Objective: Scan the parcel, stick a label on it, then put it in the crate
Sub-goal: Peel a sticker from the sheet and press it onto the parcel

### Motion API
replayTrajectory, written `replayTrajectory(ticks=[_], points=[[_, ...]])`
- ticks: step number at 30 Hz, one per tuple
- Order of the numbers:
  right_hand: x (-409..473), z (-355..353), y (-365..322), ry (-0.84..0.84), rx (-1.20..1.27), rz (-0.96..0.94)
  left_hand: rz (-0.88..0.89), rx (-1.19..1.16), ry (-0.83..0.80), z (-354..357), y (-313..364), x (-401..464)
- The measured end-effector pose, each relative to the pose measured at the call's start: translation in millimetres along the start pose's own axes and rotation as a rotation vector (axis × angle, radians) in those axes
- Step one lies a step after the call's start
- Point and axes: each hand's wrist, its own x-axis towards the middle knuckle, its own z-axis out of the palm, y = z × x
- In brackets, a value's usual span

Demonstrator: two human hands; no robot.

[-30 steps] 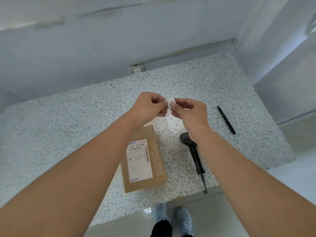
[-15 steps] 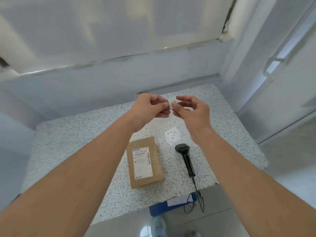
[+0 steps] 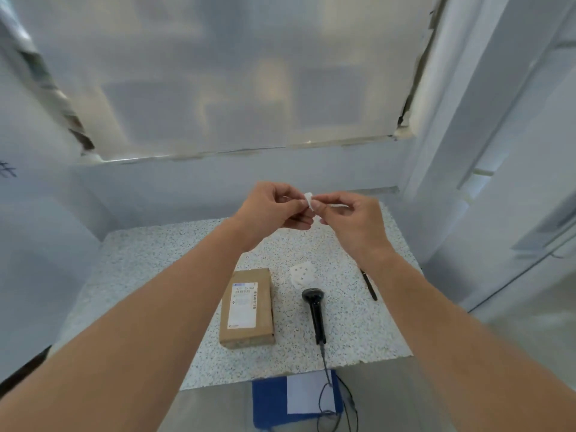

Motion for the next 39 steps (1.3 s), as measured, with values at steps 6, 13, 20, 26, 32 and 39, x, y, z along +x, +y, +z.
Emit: replayTrajectory(ticks=[6,13,20,26,32,39], points=[[-16.7,-23.7,-21.4,-0.040,-0.221,-0.131,0.018,0.032,0.036,22.5,15.6,-24.7],[-33.1,-29.0,-43.2,-0.060,-0.450,-0.379,0.017,0.069,0.047,30.0,24.5,-46.1],[-39.7,-13.3,-56.7,-0.045,-0.446,-0.429,0.042,0.044,0.001,11.0,29.1,-56.5],[-43.3,4.4,-70.4,-0.019,-0.482,-0.453,0.076,0.096,-0.029,-9.2,39.2,-56.3],[-43.5,14.7,-81.7,0.001,-0.529,-0.474,0.089,0.121,-0.071,-23.1,45.9,-55.1],[-44.8,24.7,-86.8,0.026,-0.563,-0.467,0.118,0.175,-0.083,-32.3,46.0,-55.2]])
